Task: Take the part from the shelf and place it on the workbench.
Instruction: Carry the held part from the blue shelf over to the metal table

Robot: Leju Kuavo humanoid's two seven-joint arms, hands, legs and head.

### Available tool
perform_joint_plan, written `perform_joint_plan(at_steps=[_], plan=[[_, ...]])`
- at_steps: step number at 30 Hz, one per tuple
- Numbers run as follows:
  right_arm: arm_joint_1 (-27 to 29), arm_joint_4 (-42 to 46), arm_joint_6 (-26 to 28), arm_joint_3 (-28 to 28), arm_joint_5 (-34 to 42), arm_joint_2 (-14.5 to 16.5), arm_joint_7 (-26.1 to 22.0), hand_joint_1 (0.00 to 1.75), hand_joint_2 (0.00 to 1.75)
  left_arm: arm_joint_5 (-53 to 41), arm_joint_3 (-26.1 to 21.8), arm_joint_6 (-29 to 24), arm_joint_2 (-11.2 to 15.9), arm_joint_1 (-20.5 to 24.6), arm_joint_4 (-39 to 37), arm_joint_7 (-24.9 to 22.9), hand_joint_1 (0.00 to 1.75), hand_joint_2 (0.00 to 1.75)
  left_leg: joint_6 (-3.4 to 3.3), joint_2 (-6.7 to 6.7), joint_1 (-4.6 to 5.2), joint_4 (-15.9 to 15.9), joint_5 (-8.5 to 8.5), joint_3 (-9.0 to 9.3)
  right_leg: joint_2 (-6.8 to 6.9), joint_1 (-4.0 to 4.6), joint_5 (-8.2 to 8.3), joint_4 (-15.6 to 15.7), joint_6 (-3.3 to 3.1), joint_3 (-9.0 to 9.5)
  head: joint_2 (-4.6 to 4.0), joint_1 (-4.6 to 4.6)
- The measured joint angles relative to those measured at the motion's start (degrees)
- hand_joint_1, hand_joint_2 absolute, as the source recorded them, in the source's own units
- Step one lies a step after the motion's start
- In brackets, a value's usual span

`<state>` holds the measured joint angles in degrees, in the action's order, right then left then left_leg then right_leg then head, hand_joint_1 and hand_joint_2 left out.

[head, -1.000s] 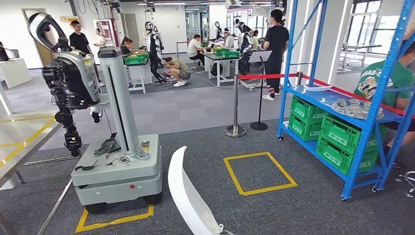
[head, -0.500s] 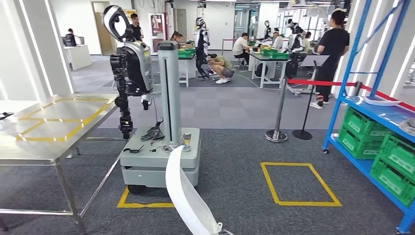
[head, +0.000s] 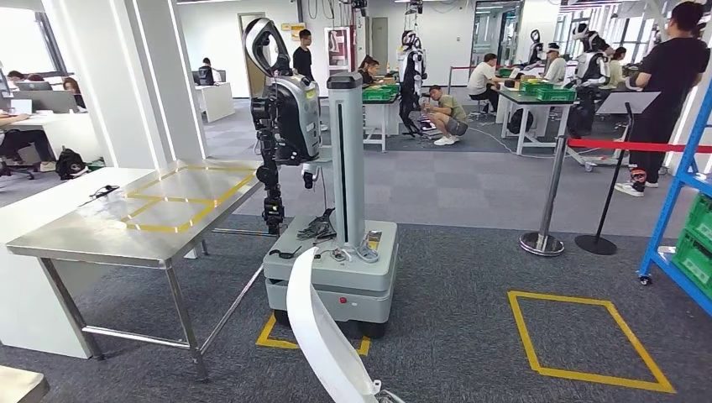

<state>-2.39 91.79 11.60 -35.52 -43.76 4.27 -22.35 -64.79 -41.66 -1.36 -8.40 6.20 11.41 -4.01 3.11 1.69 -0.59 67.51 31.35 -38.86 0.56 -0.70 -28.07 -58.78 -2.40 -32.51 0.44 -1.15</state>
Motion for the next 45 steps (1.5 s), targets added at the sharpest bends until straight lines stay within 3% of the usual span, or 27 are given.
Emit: perform_joint_plan(at_steps=[2, 3, 5, 7, 8, 9, 11, 13, 15, 17, 18, 19, 22, 24, 26, 28, 30, 32, 33, 34, 35, 37, 39, 41, 42, 44, 45], plan=[[0.14, -0.20, -0.04, 0.00, 0.01, -0.02, 0.11, 1.75, 1.75, 0.37, -0.03, -0.30, -0.03, -0.03, -0.01, 0.05, 0.00, 1.75, 0.18, -1.08, -0.05, 6.13, 2.29, -2.93, 1.70, 0.19, -0.17, -0.02, -0.21, 0.00, 0.00, -0.01], [0.15, -0.33, -0.09, 0.00, 0.02, -0.03, 0.12, 1.75, 1.75, 0.54, -0.07, -0.50, -0.03, -0.13, -0.01, 0.08, 0.00, 1.75, 0.19, -1.27, -0.05, 6.61, 1.95, -3.06, 2.50, 0.24, -0.26, -0.03, -0.22, 0.03, 0.00, -0.01], [0.05, -0.57, -0.15, 0.00, 0.04, -0.03, 0.07, 1.75, 1.75, 0.88, -0.16, -0.92, 0.00, -0.28, -0.01, 0.23, 0.00, 1.75, 0.03, -2.22, 0.01, 1.18, -1.27, -0.01, 3.96, 0.28, -0.47, -0.08, -0.08, 0.23, 0.00, -0.01], [-0.02, -0.70, -0.16, 0.00, 0.07, -0.04, -0.21, 1.75, 1.75, 1.16, -0.24, -1.15, 0.02, -0.15, 0.01, 0.42, 0.00, 1.75, -0.66, -4.81, 0.37, -6.30, -4.03, 4.01, 5.29, 0.50, -0.84, -0.20, 0.34, 0.56, 0.00, 0.00], [-0.07, -0.77, -0.15, -0.01, 0.11, -0.05, -0.44, 1.75, 1.75, 1.27, -0.32, -1.22, 0.03, -0.05, 0.02, 0.47, 0.00, 1.75, -1.08, -5.66, 0.57, -8.33, -4.61, 5.09, 5.90, 0.60, -1.00, -0.23, 0.62, 0.73, 0.00, 0.00], [-0.11, -0.86, -0.15, -0.02, 0.17, -0.07, -0.69, 1.75, 1.75, 1.39, -0.42, -1.27, 0.03, 0.00, 0.02, 0.51, 0.00, 1.75, -1.49, -5.92, 0.75, -9.02, -4.69, 5.35, 6.50, 0.69, -1.12, -0.21, 0.93, 0.90, 0.00, 0.01], [-0.31, -1.09, -0.14, -0.08, 0.35, -0.05, -1.12, 1.75, 1.75, 1.66, -0.66, -1.44, 0.05, -0.11, 0.02, 0.63, 0.00, 1.75, -2.13, -4.53, 0.62, -9.22, -4.96, 5.28, 7.14, 0.63, -1.35, -0.12, 1.61, 1.24, 0.00, 0.01], [-0.67, -1.32, -0.10, -0.13, 0.51, -0.03, -1.51, 1.75, 1.75, 1.90, -0.90, -1.60, 0.09, -0.21, 0.01, 0.82, 0.00, 1.75, -2.84, -3.12, 0.19, -9.64, -5.33, 5.52, 4.24, 0.44, -2.84, -2.04, 2.29, 0.68, 0.00, 0.08], [-0.86, -1.65, -0.10, -0.13, 0.58, -0.09, -1.68, 1.75, 1.75, 2.12, -1.04, -1.67, 0.13, -0.06, 0.02, 0.94, 0.00, 1.75, -3.32, -1.67, -0.03, -9.78, -5.57, 5.60, 0.53, 0.27, -6.22, -8.40, 2.62, -2.20, 0.00, 0.20], [-0.83, -2.09, -0.12, -0.13, 0.59, -0.18, -1.63, 1.75, 1.75, 2.21, -1.06, -1.68, 0.14, -0.01, 0.02, 0.93, 0.00, 1.75, -3.44, 0.00, -0.02, -9.64, -5.61, 5.37, -0.28, 0.23, -8.69, -15.28, 2.65, -5.78, 0.00, 0.25], [-0.84, -2.28, -0.12, -0.13, 0.60, -0.20, -1.64, 1.75, 1.75, 2.21, -1.07, -1.68, 0.14, -0.10, 0.01, 0.92, 0.00, 1.75, -3.43, 0.95, -0.02, -9.51, -5.61, 5.30, -0.36, 0.19, -8.35, -16.30, 2.61, -6.49, 0.00, 0.25], [-0.87, -2.39, -0.12, -0.13, 0.60, -0.21, -1.66, 1.75, 1.75, 2.21, -1.08, -1.68, 0.13, -0.19, 0.00, 0.92, 0.00, 1.75, -3.38, 1.88, -0.05, -9.36, -5.60, 5.26, -0.50, 0.13, -6.95, -15.06, 2.53, -6.11, 0.00, 0.25], [-1.06, -2.47, -0.12, -0.14, 0.58, -0.21, -1.67, 1.75, 1.75, 2.21, -1.11, -1.68, 0.08, -0.24, -0.04, 0.92, 0.00, 1.75, -2.76, 4.58, -0.12, -8.77, -5.45, 5.07, -3.00, -0.21, -1.60, -4.25, 2.32, -1.31, 0.00, 0.25], [-1.14, -2.50, -0.10, -0.15, 0.58, -0.21, -1.66, 1.75, 1.75, 2.21, -1.11, -1.69, 0.09, -0.26, -0.05, 0.89, 0.00, 1.75, -1.90, 5.90, -0.14, -8.64, -5.50, 4.69, -4.10, -0.13, -0.98, -1.06, 2.21, 0.01, 0.00, 0.22], [-1.19, -2.50, -0.04, -0.16, 0.61, -0.16, -1.66, 1.75, 1.75, 2.20, -1.13, -1.70, 0.16, -0.52, -0.07, 0.84, 0.00, 1.75, -0.99, 6.81, -0.30, -8.92, -5.77, 4.22, -3.01, -0.01, -0.74, -0.80, 1.64, 0.14, 0.00, 0.19], [-1.23, -2.50, 0.01, -0.19, 0.62, -0.06, -1.66, 1.75, 1.75, 2.19, -1.17, -1.70, 0.20, -0.77, -0.10, 0.78, 0.00, 1.75, -0.45, 4.63, -0.19, -7.73, -4.99, 3.36, -1.73, -0.13, -0.34, -0.29, 0.80, 0.44, 0.00, 0.12], [-1.10, -2.50, 0.03, -0.22, 0.63, 0.01, -1.64, 1.75, 1.75, 2.17, -1.20, -1.70, 0.17, -0.66, -0.11, 0.75, 0.00, 1.75, -0.21, 0.68, 0.03, -2.30, -1.87, 0.81, -0.24, -0.05, -0.25, -0.01, 0.24, 0.51, 0.00, 0.00], [-0.84, -2.51, 0.02, -0.22, 0.64, 0.01, -1.64, 1.75, 1.75, 2.16, -1.20, -1.70, 0.14, -0.48, -0.13, 0.75, 0.00, 1.75, -0.02, -0.97, -0.01, 4.88, 1.30, -2.53, 1.49, 0.16, -0.40, -0.02, -0.05, 0.48, 0.00, -0.04], [-0.73, -2.52, 0.02, -0.22, 0.64, 0.01, -1.64, 1.75, 1.75, 2.15, -1.21, -1.70, 0.14, -0.48, -0.14, 0.75, 0.00, 1.75, 0.03, -1.21, -0.02, 6.68, 1.64, -3.27, 2.35, 0.23, -0.49, -0.04, -0.12, 0.50, 0.00, -0.04], [-0.68, -2.54, 0.02, -0.22, 0.64, 0.01, -1.64, 1.75, 1.75, 2.15, -1.23, -1.70, 0.15, -0.52, -0.14, 0.75, 0.00, 1.75, 0.02, -1.42, -0.02, 6.23, 0.86, -2.86, 3.17, 0.26, -0.58, -0.08, -0.11, 0.55, 0.00, -0.04], [-0.67, -2.55, 0.02, -0.22, 0.64, 0.01, -1.64, 1.75, 1.75, 2.14, -1.27, -1.70, 0.17, -0.55, -0.14, 0.75, 0.00, 1.75, -0.07, -1.85, 0.01, 3.51, -0.79, -1.29, 3.95, 0.27, -0.71, -0.12, -0.04, 0.67, 0.00, -0.04], [-0.68, -2.55, 0.02, -0.23, 0.65, 0.01, -1.64, 1.75, 1.75, 2.09, -1.34, -1.70, 0.21, -0.45, -0.10, 0.75, 0.00, 1.75, -0.66, -4.82, 0.37, -4.45, -3.96, 3.17, 5.33, 0.49, -1.08, -0.26, 0.32, 1.02, 0.00, -0.04], [-0.74, -2.55, 0.03, -0.23, 0.66, 0.01, -1.65, 1.75, 1.75, 1.98, -1.36, -1.70, 0.22, -0.23, -0.08, 0.75, 0.00, 1.75, -1.57, -6.91, 0.84, -8.51, -4.95, 5.25, 6.53, 0.81, -1.38, -0.32, 0.83, 1.29, 0.00, 0.00], [-0.83, -2.55, 0.02, -0.23, 0.64, 0.05, -1.66, 1.75, 1.75, 1.83, -1.37, -1.70, 0.22, -0.17, -0.08, 0.63, 0.00, 1.75, -2.28, -5.76, 0.92, -8.74, -4.99, 4.98, 7.82, 0.97, -1.56, -0.16, 1.34, 1.62, 0.00, 0.02], [-0.93, -2.55, 0.02, -0.24, 0.66, 0.09, -1.65, 1.75, 1.75, 1.76, -1.37, -1.70, 0.20, -0.21, -0.09, 0.55, 0.00, 1.75, -2.56, -4.96, 0.75, -8.92, -5.12, 5.02, 7.47, 0.89, -1.82, -0.30, 1.71, 1.79, 0.00, 0.02], [-1.14, -2.57, 0.03, -0.24, 0.65, 0.15, -1.69, 1.75, 1.75, 1.64, -1.39, -1.70, 0.18, -0.15, -0.07, 0.44, 0.00, 1.75, -3.25, -3.38, 0.29, -9.28, -5.49, 5.31, 4.10, 0.62, -3.69, -3.05, 2.49, 0.86, 0.00, 0.06], [-1.19, -2.60, 0.03, -0.24, 0.65, 0.13, -1.66, 1.75, 1.75, 1.60, -1.39, -1.70, 0.17, -0.04, -0.07, 0.42, 0.00, 1.75, -3.53, -2.55, 0.14, -9.35, -5.65, 5.24, 1.81, 0.39, -5.34, -6.20, 2.80, -0.61, 0.00, 0.09]])
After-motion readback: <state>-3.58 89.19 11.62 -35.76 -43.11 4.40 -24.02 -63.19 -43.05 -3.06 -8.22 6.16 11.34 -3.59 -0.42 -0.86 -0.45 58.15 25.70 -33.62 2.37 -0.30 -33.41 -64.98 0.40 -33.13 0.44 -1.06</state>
